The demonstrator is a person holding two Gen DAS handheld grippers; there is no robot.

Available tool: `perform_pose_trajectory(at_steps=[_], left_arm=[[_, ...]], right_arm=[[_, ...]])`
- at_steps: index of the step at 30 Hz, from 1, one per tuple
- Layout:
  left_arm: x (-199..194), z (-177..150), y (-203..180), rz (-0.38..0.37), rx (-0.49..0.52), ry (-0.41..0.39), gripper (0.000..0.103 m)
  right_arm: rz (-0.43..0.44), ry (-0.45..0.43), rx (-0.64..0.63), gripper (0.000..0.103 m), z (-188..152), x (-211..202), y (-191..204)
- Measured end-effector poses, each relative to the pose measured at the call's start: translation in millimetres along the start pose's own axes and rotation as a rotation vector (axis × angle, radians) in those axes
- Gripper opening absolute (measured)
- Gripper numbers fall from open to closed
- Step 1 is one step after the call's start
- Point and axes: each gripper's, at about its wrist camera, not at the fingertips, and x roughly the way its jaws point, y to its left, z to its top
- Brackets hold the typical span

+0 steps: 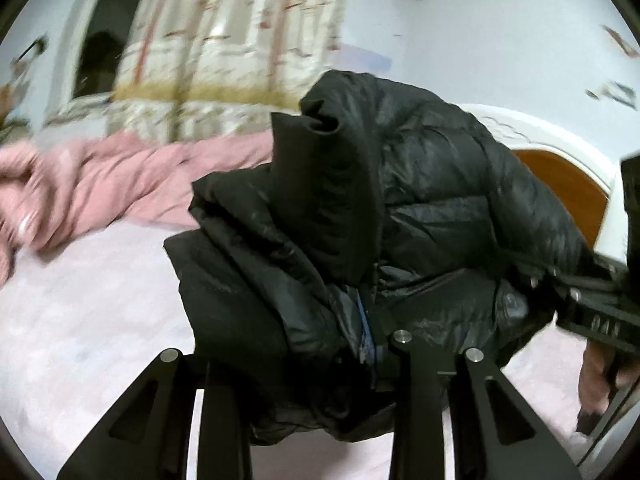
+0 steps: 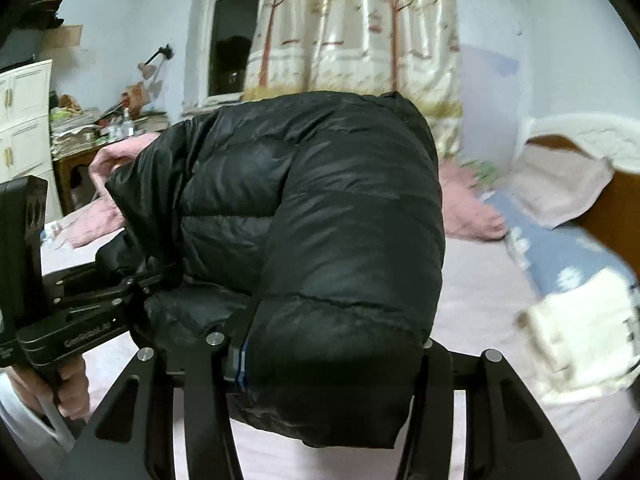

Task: Fold large clothes
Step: 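Carry the jacket bundle with both grippers onto the cream garment stack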

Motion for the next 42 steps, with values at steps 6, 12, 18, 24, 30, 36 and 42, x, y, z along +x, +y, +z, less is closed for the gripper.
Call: perform_pose_trajectory(at_steps=[6, 12, 18, 24, 30, 36, 42], left_arm=[[33, 47, -109, -0.141, 0.063, -0.074, 0.03], [96, 75, -205, -0.274, 0.057, -0.105, 0.03], [164, 78, -288, -0.383, 0.08, -0.059, 0.03], [219, 66, -333, -0.344, 0.151, -0.036, 0.031], [271, 28, -336, -0.29, 0.112, 0.102, 0.038], [281, 25, -317, -0.246, 0.039, 0.146, 0.082], [253, 38, -286, -0.234, -0.032, 0.104, 0.103]], right_arm=[[-0.219, -0.096, 0.011, 0.052, 21, -48, -89], [-0.433, -0.201, 0.115, 0.055, 21, -76, -189], [-0.638, -0.282, 0.268, 0.058, -6, -80, -277], [-0.71, -0.257, 0.312, 0.059, -37, -55, -344], [-0.726, -0.084, 0.328, 0.071, -64, 4, -382], [-0.728, -0.037, 0.398, 0.087, -72, 16, -392], [-0.684, -0.063, 0.469, 0.103, -78, -13, -396]])
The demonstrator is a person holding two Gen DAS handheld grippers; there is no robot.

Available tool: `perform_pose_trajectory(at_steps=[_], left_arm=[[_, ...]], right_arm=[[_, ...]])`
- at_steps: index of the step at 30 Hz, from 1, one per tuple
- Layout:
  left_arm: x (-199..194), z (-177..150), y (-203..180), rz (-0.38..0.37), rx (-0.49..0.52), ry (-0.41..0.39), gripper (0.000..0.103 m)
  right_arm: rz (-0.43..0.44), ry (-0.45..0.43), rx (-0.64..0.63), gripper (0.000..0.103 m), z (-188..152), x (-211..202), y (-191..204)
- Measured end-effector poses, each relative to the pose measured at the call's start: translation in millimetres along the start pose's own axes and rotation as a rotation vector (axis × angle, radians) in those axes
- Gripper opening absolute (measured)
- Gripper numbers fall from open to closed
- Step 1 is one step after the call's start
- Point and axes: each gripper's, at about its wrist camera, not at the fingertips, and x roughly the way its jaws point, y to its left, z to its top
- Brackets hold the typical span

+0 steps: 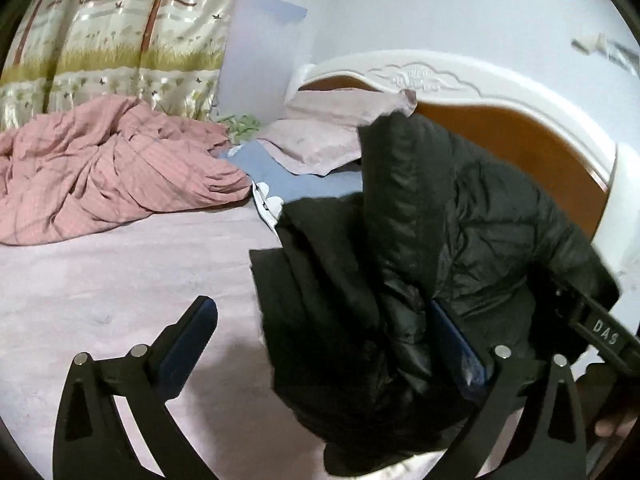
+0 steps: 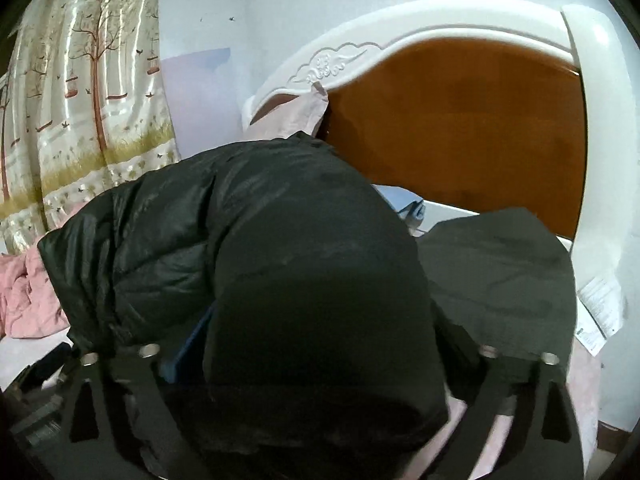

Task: Fold large clothes
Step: 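Carry the jacket bundle with both grippers onto the cream garment stack, then open both grippers and pull them back from the stack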

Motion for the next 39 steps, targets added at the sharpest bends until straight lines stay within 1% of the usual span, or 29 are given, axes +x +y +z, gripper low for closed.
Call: perform_pose_trajectory(at_steps=[3, 7, 10, 14, 17, 21, 24, 26, 29, 33, 37, 39], left_arm=[[-19, 7, 5, 0.0, -0.005, -0.014, 0.103], [-52, 20, 12, -0.002, 0.011, -0.062, 0.103], [-80, 27, 16, 0.018, 0.06, -0.112, 0.103], [-125, 29, 27, 0.063, 0.127, -0.188, 0.103], [-152, 26, 46, 0.1, 0.155, -0.21, 0.103], [-198, 16, 67, 0.145, 0.189, -0.272, 0.103], [-226, 4, 75, 0.156, 0.211, -0.309, 0.103], [-239, -6, 81, 0.164, 0.213, -0.321, 0.103], [-247, -25, 91, 0.166, 0.194, -0.319, 0.103], [-241, -55, 101, 0.193, 0.218, -0.287, 0.103], [-228, -79, 113, 0.206, 0.203, -0.256, 0.103], [-223, -88, 119, 0.212, 0.19, -0.252, 0.103]], right_arm=[[-0.018, -0.032, -0.036, 0.103, 10, -17, 5], [-0.03, -0.099, -0.076, 0.103, 22, -51, 16], [-0.011, -0.146, -0.098, 0.103, 26, -81, 27], [0.042, -0.219, -0.116, 0.103, 22, -120, 48], [0.089, -0.249, -0.112, 0.103, 3, -145, 65], [0.159, -0.262, -0.136, 0.103, -25, -174, 93], [0.183, -0.264, -0.149, 0.103, -47, -197, 111], [0.177, -0.27, -0.144, 0.103, -65, -210, 118], [0.18, -0.251, -0.16, 0.103, -92, -224, 128], [0.186, -0.197, -0.161, 0.103, -118, -231, 132], [0.155, -0.164, -0.171, 0.103, -134, -220, 131], [0.15, -0.13, -0.176, 0.103, -141, -209, 131]])
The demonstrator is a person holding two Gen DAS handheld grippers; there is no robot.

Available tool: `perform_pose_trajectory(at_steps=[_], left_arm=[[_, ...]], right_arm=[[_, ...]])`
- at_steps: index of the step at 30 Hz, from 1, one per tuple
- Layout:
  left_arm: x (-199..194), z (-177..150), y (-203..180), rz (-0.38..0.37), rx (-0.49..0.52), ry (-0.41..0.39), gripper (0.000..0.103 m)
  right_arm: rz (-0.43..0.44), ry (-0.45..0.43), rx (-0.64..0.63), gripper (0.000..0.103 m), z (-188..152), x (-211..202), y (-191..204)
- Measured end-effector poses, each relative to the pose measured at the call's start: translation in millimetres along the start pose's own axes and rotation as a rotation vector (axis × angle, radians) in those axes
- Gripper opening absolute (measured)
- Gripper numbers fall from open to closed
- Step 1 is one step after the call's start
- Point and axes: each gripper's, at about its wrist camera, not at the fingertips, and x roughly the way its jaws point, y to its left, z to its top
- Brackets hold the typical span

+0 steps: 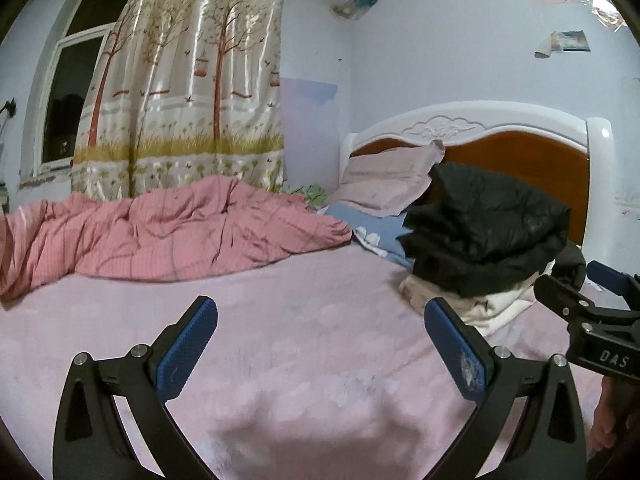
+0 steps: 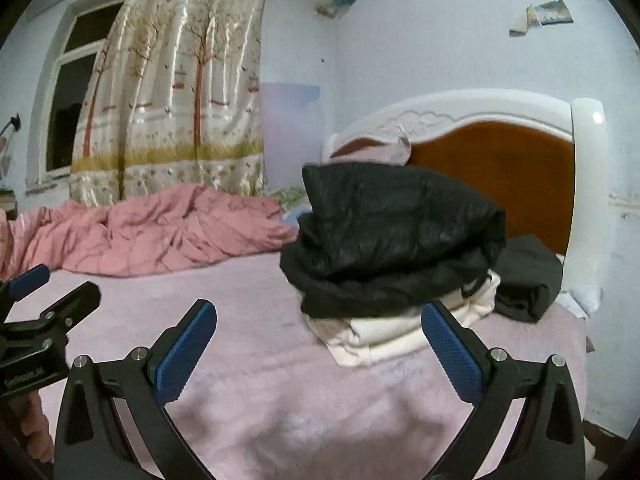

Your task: Fold large clothes

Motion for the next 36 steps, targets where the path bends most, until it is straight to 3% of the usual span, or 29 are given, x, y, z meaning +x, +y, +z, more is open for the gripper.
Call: perform_pose_trajectory(at_steps=[3, 8, 13, 17, 23, 36], left_arm=[[8, -14, 0, 0.013, 0.017, 0.004, 0.103], [28, -32, 6, 0.037, 0.008, 0.072, 0.103], [27, -36, 5, 0.03, 0.012, 0.066, 0.103], [22, -38, -4, 0.042, 0.051, 0.042, 0.103], [19, -39, -12, 0.053, 0.094, 0.021, 0.103], [14, -40, -4, 0.045, 0.068, 0.009, 0.103]], right_arm=[[-0.014, 0.048, 0.02, 0.103, -7, 14, -3], [-0.044, 0.016, 0.012, 0.103, -10, 17, -5], [-0.039, 0.029, -0.011, 0.103, -10, 25, 0], [-0.057, -0.038, -0.002, 0.103, -12, 20, 2], [-0.081, -0.016, -0.029, 0.103, -12, 29, 5], [-0.094, -0.013, 0.001, 0.103, -11, 32, -3]])
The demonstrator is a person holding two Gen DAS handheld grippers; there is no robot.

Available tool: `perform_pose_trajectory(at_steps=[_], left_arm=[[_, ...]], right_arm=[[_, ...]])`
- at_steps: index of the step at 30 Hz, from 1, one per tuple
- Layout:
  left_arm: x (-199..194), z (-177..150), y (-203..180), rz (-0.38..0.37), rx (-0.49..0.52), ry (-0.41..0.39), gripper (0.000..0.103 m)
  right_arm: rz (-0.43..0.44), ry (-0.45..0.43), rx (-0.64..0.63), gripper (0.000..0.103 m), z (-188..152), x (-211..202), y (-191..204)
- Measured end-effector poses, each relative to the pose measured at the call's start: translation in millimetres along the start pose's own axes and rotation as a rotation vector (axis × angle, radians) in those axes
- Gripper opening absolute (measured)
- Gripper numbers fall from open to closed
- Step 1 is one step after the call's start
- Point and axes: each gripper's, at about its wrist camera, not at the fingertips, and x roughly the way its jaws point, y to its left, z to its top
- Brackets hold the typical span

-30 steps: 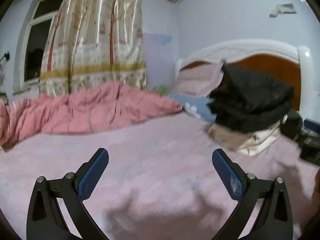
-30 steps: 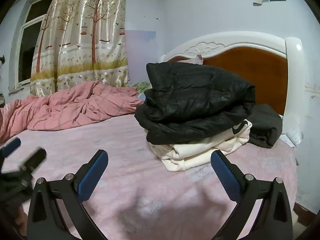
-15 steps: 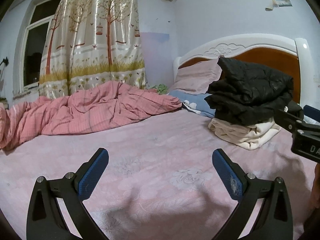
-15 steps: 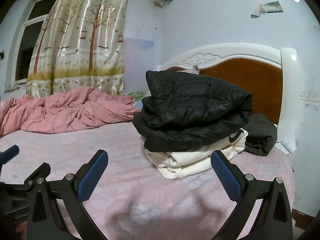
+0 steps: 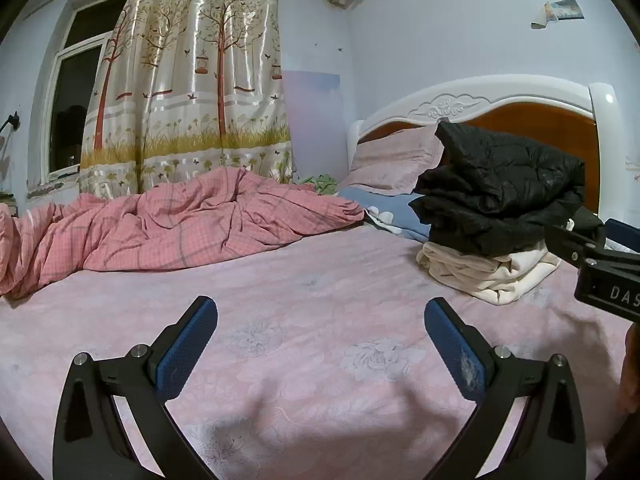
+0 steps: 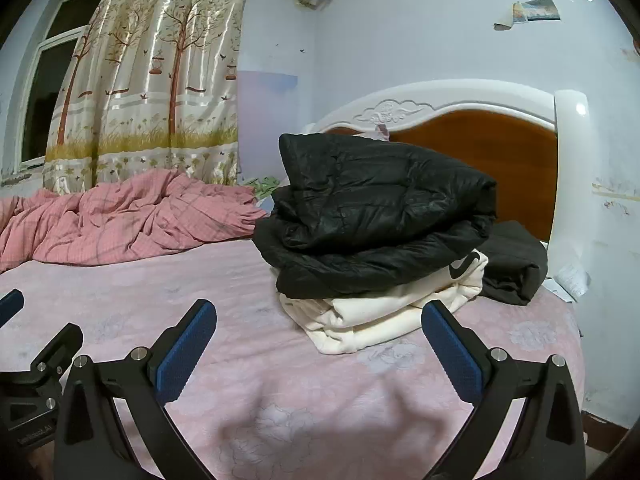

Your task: Fold large clothes

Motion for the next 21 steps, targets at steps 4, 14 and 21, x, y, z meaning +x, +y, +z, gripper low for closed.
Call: perform_pose_trajectory(at_steps=[4, 14, 21], left_arm=[[-0.8, 0.1, -0.5, 0.004, 0.007, -0.01, 0.103], [-2.9, -1.0, -2.2, 0.003, 0.017, -0.011, 0.103], [-2.5, -0.8, -0.8, -0.002, 0.009, -0.001, 0.103]], right_arm=[[0.001, 0.002, -0.01, 0.103, -0.2, -0.4, 1.9], [-0.007, 0.012, -0.005, 0.103, 0.4, 5.3, -1.5], [-0.012, 0.017, -0.011, 0.103, 0.3, 6.7, 0.1]])
